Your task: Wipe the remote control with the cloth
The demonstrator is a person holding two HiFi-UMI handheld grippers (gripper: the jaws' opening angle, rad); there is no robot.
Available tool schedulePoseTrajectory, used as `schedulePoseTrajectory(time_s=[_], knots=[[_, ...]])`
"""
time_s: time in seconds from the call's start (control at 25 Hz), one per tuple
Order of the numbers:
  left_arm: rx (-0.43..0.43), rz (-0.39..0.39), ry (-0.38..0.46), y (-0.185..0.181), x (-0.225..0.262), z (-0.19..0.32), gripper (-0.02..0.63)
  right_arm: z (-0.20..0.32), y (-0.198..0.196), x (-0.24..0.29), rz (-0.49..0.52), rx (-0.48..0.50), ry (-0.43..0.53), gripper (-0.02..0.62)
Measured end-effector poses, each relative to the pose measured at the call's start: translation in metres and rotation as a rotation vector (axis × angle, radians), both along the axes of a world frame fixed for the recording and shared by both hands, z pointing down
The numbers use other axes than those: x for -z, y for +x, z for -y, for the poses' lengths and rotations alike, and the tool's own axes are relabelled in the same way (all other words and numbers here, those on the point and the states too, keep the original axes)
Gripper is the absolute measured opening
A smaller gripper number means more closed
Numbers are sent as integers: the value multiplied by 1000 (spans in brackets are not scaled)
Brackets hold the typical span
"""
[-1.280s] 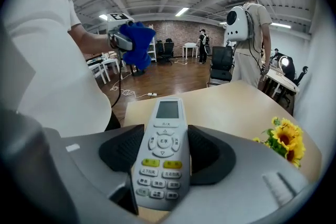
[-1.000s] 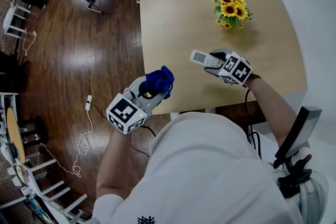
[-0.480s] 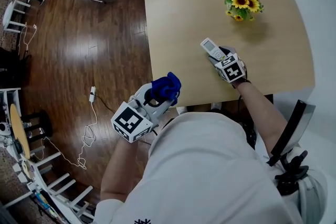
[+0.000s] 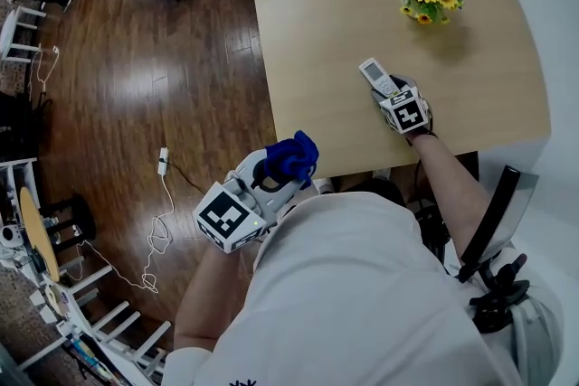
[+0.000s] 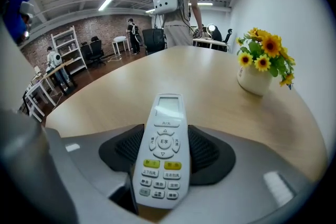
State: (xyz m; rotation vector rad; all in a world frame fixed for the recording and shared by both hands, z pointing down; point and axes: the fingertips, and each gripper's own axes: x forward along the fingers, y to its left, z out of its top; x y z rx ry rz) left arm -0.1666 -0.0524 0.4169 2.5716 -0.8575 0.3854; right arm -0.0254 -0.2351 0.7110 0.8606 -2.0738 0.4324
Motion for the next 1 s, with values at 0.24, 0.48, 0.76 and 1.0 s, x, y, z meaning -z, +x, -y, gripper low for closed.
schedulePoseTrajectory(time_s=[0.24, 0.48, 0.76, 1.0], knots=[[-35, -42, 5, -7, -1, -5, 109, 6, 6, 2, 5, -43, -59, 265], [-48, -55, -2, -6, 1, -1, 109, 20, 22, -5, -3, -78, -95, 278], [-65, -82, 13, -33, 3, -23, 109, 1, 31, 28, -1, -166, -18, 364], [-155, -155, 5, -10, -27, -40, 109, -63, 66, 67, -11, -247, 66, 364]])
